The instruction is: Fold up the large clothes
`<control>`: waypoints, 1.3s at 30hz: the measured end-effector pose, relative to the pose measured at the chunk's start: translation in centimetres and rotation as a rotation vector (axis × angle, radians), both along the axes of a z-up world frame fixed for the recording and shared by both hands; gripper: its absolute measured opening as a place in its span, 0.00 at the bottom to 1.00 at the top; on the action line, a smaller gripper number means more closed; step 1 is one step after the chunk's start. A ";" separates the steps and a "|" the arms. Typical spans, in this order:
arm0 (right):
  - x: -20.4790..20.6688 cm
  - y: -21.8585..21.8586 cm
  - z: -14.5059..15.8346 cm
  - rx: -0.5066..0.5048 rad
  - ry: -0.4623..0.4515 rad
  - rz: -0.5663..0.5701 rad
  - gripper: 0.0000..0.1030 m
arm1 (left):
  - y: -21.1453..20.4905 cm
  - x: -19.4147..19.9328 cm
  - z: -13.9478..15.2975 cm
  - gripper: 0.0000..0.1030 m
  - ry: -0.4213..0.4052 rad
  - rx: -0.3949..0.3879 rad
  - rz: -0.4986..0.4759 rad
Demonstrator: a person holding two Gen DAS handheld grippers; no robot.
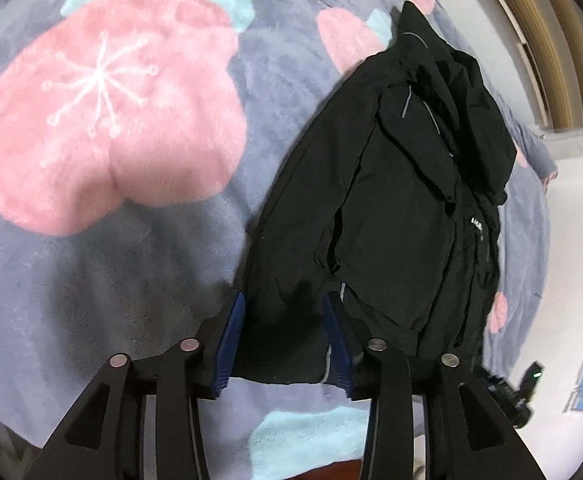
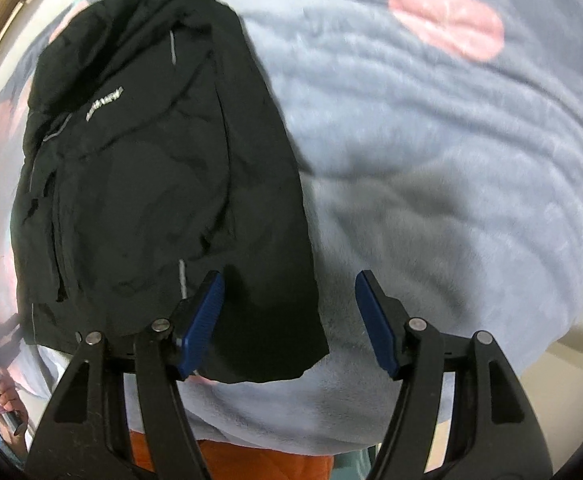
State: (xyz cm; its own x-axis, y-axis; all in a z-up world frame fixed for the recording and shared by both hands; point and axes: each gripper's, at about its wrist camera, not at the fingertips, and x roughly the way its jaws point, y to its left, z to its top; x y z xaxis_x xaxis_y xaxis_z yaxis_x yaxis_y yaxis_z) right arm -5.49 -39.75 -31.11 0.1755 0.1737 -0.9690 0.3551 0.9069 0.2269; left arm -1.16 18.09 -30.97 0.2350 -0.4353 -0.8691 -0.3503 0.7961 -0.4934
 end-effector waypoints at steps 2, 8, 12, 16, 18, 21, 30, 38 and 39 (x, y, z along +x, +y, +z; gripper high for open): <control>-0.2 0.1 -1.0 0.039 0.008 -0.005 0.64 | 0.3 0.0 -0.4 0.51 0.004 -0.035 0.015; -0.2 0.9 -1.7 0.102 0.000 0.025 0.41 | 0.2 0.1 -1.6 0.52 0.050 -0.023 0.029; -0.3 2.0 -0.6 0.105 -0.008 0.101 0.33 | 0.2 -0.3 -1.3 0.52 0.034 -0.019 0.028; 0.0 1.5 -2.1 0.161 0.035 0.077 0.50 | 0.2 -0.4 -3.1 0.53 0.082 -0.043 0.032; 0.1 1.5 -2.7 0.174 0.049 0.072 0.52 | 0.1 -0.4 -3.3 0.53 0.075 -0.036 0.028; 0.3 1.9 -3.2 0.169 0.057 0.096 0.51 | -1.0 -0.3 -2.7 0.48 0.042 0.029 -0.017; 1.4 2.8 1.9 0.177 -0.072 0.146 0.10 | -2.1 0.6 2.8 0.08 -0.118 -0.010 -0.036; 5.1 1.9 9.0 0.139 -0.233 0.171 0.09 | -2.5 5.3 10.1 0.08 -0.299 -0.044 0.004; 5.7 1.8 9.9 0.128 -0.254 0.174 0.09 | -2.5 6.0 11.0 0.08 -0.322 -0.040 0.003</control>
